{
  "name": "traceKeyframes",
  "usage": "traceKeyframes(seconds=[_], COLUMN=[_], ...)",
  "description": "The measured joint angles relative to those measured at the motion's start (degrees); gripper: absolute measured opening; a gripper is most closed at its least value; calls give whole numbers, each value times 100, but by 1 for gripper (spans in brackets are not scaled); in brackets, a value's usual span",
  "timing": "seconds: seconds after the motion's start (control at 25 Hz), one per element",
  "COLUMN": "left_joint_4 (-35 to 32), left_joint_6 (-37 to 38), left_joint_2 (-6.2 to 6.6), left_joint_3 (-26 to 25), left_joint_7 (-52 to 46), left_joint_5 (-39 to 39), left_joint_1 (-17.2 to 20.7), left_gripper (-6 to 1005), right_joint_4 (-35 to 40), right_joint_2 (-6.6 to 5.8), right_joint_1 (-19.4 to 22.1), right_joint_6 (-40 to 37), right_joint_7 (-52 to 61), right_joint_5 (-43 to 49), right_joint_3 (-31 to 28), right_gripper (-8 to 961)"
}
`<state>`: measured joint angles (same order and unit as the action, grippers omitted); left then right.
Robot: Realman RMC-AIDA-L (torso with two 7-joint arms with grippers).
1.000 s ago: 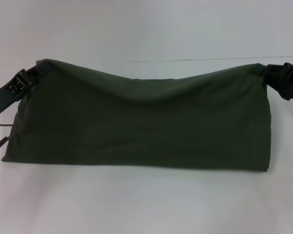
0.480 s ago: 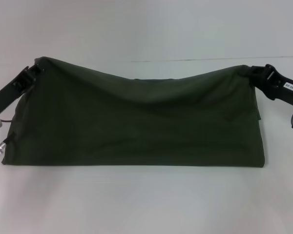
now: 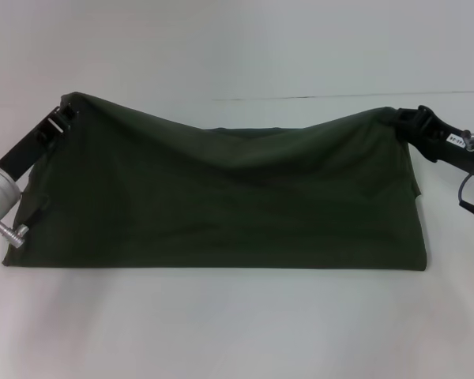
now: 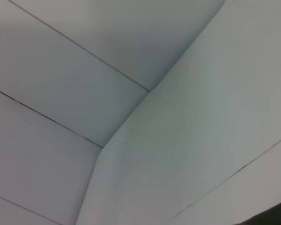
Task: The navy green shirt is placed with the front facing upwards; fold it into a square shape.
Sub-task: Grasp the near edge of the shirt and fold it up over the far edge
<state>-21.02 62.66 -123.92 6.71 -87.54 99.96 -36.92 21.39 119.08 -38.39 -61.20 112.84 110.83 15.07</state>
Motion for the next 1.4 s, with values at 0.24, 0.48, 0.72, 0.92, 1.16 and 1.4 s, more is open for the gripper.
traceKeyframes(seconds=[0.24,0.48,0.72,0.92,1.16,1.4], left_joint_4=[67,74,173,195,311,405], left_joint_6=[-162,-184,-366,-514,-619,-702], left_joint_2=[0,0,0,0,0,0], left_joint_3=[-15,-19,-18,-18,-18,-19], left_joint_7=[176,277,460,533,731,861], left_joint_5=[-226,-456,-556,-626,-824,-876], left_joint_1=[-31,-17,-29,-45,-50,-79], left_gripper=[32,31,31,31,32,32], right_joint_4=[-28,-91,-234,-297,-350,-443], right_joint_2=[37,40,44,44,45,60], right_joint_1=[-12,-96,-219,-277,-297,-325], right_joint_6=[82,106,279,405,581,751], right_joint_7=[-96,-173,-303,-339,-347,-384], right_joint_5=[-236,-302,-339,-344,-344,-355], right_joint_3=[36,39,40,40,40,40], right_gripper=[50,50,49,57,69,82])
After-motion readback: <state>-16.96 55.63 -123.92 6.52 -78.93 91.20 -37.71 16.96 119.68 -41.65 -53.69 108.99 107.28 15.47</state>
